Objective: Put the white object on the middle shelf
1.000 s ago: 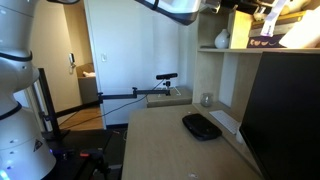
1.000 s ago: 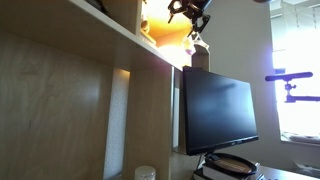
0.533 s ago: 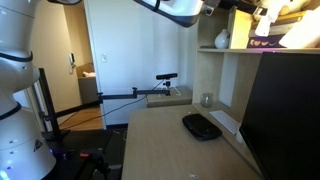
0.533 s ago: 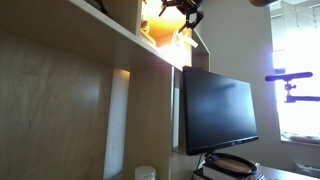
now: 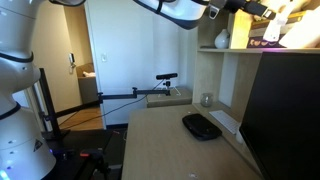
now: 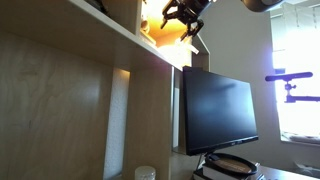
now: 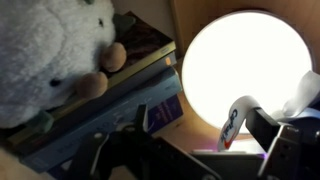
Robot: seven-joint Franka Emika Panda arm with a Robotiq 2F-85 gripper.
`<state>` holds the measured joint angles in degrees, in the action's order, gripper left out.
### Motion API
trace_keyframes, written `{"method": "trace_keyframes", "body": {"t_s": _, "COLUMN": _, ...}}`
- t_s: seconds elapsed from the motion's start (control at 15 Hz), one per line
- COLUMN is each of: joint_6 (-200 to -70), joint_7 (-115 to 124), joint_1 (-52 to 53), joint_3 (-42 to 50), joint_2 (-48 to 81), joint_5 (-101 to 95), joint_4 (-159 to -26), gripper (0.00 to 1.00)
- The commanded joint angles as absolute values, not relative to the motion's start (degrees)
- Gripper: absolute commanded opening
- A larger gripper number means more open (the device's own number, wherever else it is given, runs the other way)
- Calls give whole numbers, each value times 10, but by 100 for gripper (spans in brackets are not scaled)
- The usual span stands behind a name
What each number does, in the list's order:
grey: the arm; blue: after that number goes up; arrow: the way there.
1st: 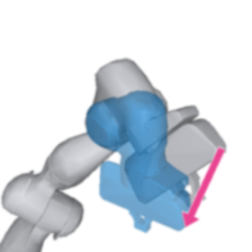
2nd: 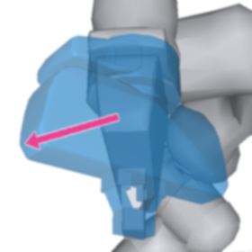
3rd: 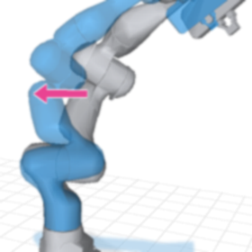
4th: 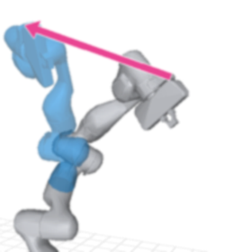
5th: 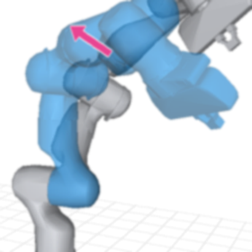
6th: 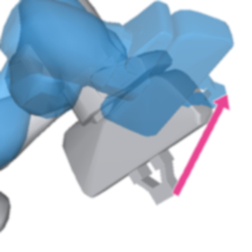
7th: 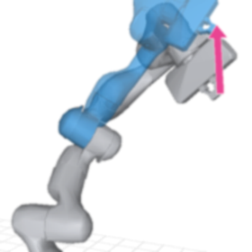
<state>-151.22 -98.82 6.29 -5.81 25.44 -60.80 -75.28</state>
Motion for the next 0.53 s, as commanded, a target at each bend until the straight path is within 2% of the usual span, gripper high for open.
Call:
{"method": "trace_keyframes", "body": {"t_s": 0.0, "joint_6": -1428, "joint_7": -1009, "joint_1": 94, "joint_3": -30, "joint_2": 252, "joint_5": -639, "joint_4": -725, "gripper": 100}}
{"method": "trace_keyframes", "body": {"t_s": 0.47, "joint_6": -1360, "joint_7": -1037, "joint_1": 105, "joint_3": -29, "joint_2": 264, "joint_5": -672, "joint_4": -708, "gripper": 100}}
